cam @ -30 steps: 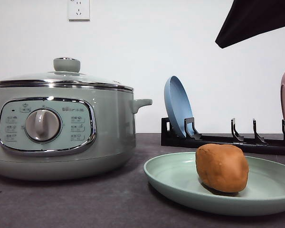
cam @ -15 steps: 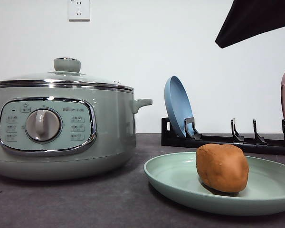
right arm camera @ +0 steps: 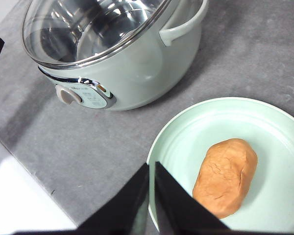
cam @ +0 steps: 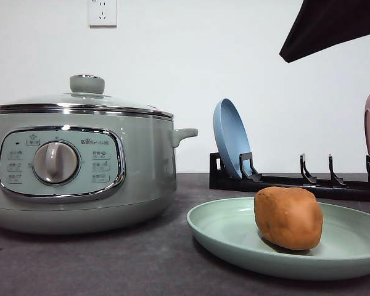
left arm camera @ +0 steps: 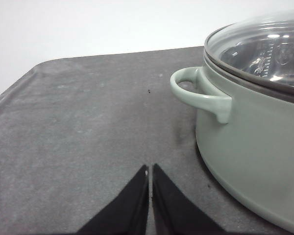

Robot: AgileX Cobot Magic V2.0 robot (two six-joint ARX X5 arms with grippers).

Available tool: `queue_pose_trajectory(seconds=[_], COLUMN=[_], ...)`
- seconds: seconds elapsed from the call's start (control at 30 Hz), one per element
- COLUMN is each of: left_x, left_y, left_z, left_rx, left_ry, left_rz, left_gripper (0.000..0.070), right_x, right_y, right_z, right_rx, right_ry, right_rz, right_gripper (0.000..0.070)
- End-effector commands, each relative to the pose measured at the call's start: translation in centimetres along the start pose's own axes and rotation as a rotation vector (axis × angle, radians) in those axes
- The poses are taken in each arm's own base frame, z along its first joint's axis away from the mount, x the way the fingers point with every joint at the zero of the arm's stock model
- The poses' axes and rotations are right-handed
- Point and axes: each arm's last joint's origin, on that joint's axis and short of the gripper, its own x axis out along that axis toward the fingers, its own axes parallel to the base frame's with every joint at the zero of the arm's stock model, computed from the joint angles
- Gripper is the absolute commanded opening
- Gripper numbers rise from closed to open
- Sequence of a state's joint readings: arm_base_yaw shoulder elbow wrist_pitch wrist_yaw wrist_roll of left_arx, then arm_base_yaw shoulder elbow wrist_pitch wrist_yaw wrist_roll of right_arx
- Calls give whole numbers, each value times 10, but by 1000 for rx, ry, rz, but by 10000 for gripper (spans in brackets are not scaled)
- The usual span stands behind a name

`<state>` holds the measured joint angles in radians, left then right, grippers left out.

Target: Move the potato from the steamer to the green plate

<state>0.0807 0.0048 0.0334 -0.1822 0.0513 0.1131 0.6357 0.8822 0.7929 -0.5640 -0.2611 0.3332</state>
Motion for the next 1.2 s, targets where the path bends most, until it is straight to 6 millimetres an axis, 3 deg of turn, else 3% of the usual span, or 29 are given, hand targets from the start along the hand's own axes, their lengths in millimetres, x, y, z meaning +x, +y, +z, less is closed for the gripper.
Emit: queue_pose_trajectory(seconds=[0.0,0.2,0.33,0.6,0.87,1.17], left_x=[2,2,2,2,2,2], left_y=[-1,-1,-1,-1,-1,-1], left_z=[-7,-7,-7,-7,-7,-7], left_rx=[-3,-3,-3,-3,-3,-3], left_ry=[28,28,28,28,28,28], left_rz=[-2,-2,-2,-2,-2,-2], left_gripper=[4,4,4,4,4,4], right_x=[-2,-2,-6,-39,-62,-48], right_y=[4,4,-1,-31,-67,-92], right_z=[5,5,10,13,-28,-84], right_rx=[-21,-55,-127,-135,-113,-159], right_ry=[-18,-19,-96,-380,-689,-826], right_rz=[14,11,-89,-276,-493,-627], right_gripper=[7,7,7,7,7,7])
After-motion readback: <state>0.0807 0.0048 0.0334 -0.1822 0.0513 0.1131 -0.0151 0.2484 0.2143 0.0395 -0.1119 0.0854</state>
